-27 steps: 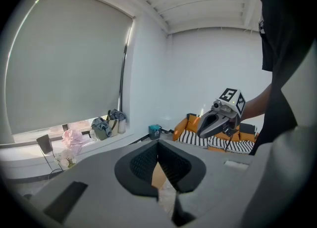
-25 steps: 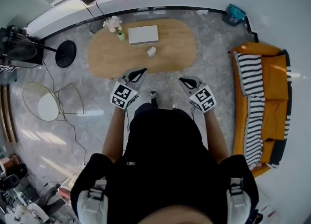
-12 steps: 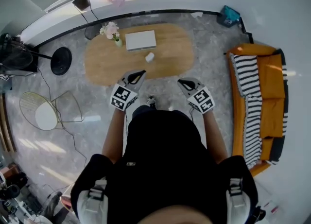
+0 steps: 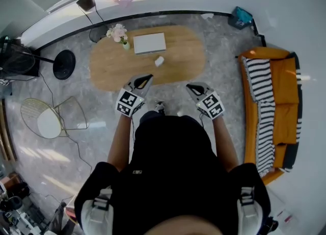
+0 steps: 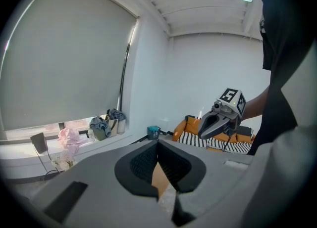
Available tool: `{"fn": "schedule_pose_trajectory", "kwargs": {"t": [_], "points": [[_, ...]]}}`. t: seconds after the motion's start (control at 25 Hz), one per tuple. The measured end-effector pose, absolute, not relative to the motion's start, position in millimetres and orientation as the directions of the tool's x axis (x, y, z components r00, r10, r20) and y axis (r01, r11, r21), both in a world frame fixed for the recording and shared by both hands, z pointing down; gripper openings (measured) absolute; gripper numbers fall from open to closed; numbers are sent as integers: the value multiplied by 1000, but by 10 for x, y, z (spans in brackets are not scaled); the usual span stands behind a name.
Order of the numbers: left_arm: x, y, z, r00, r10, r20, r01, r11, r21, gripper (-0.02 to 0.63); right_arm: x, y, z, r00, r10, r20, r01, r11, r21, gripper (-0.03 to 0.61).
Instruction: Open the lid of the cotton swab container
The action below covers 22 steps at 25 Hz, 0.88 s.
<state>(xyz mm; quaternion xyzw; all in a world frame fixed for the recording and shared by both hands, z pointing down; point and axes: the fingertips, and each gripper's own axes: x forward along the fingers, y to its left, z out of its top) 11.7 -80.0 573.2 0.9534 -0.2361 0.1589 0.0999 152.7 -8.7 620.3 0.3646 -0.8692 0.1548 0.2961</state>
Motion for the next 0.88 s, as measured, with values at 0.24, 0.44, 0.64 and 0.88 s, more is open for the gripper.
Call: {"fn": "schedule_pose_trajectory", "kwargs": {"t": [0.24,0.44,0.64,0.88], "points": [[-18,-926,5792,837,-426,343,-488,-864,120,0,1376,-187,6228,-561,-536,631,-720,692,-51,-3],[-64,-883,5788,838,-430,336,-493,-861,128,0,1333,-192,6261,-559,-531,637,-714,699,-44,-3],[-138,-874,5808,824,-451,343,-516,-847,126,0,1314,-260,6253,-584,-519,624,-709,700,-81,-3],[-327,-974,5809,786,-511,347,-579,-805,127,0,1282,-458,6312,-611,-475,633,-669,737,-94,-3]]}}
